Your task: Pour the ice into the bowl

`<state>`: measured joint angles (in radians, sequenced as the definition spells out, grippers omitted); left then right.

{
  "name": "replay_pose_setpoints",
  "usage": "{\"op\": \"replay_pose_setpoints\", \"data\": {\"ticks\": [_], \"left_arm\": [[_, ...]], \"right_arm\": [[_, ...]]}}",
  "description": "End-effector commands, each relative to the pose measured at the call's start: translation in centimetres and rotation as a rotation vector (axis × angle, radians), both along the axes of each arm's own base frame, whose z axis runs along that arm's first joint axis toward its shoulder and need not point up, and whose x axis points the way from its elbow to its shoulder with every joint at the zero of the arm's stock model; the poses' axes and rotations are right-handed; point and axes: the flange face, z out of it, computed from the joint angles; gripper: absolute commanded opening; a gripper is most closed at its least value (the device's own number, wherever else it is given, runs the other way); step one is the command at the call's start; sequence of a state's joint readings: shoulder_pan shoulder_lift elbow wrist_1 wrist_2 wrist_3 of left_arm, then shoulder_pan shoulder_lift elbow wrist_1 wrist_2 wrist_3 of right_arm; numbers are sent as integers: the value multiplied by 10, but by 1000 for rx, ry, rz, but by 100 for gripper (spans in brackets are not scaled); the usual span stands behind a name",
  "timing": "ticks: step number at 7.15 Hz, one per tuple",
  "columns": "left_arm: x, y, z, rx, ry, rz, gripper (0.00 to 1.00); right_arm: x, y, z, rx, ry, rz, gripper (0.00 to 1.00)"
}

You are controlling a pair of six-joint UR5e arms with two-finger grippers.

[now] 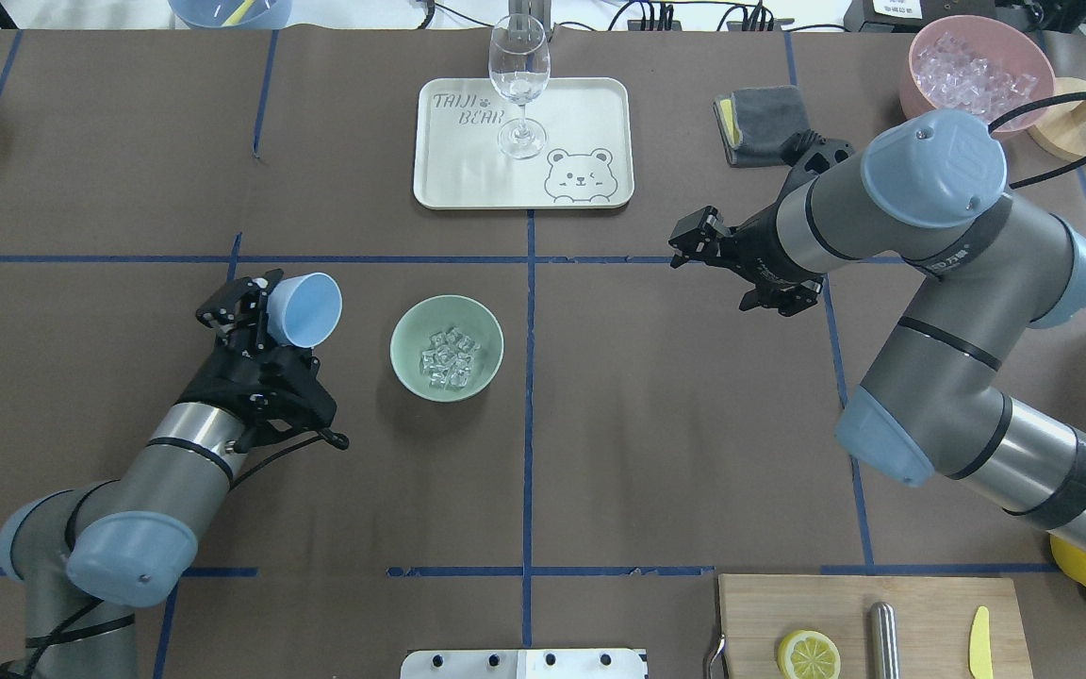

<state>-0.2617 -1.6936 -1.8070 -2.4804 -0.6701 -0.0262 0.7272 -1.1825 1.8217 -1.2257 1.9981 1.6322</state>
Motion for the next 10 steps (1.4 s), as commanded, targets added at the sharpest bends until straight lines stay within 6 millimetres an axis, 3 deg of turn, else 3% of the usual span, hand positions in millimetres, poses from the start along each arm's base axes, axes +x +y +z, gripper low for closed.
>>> {"op": "replay_pose_setpoints", "data": {"ticks": [1, 2, 4, 6, 8, 9, 10], "left_arm": [[-35, 6, 39, -144, 368, -131, 0], [-37, 8, 37, -202, 522, -154, 0], [-56, 13, 81, -307, 667, -217, 0], [-61, 22, 103, -445, 850, -218, 0], [-79, 29, 180, -516, 878, -306, 0], [-97, 34, 179, -518, 1016, -272, 0], [-117, 35, 203, -467, 1039, -310, 0]], "right_arm": [[0, 0, -2, 2, -3, -1, 100], [0, 0, 0, 1, 0, -1, 100], [1, 1, -1, 3, -2, 1, 100], [1, 1, 1, 0, 1, 1, 100], [2, 1, -3, 5, -4, 2, 100], [2, 1, -3, 5, -4, 2, 100], [2, 2, -3, 6, -5, 2, 100]]}}
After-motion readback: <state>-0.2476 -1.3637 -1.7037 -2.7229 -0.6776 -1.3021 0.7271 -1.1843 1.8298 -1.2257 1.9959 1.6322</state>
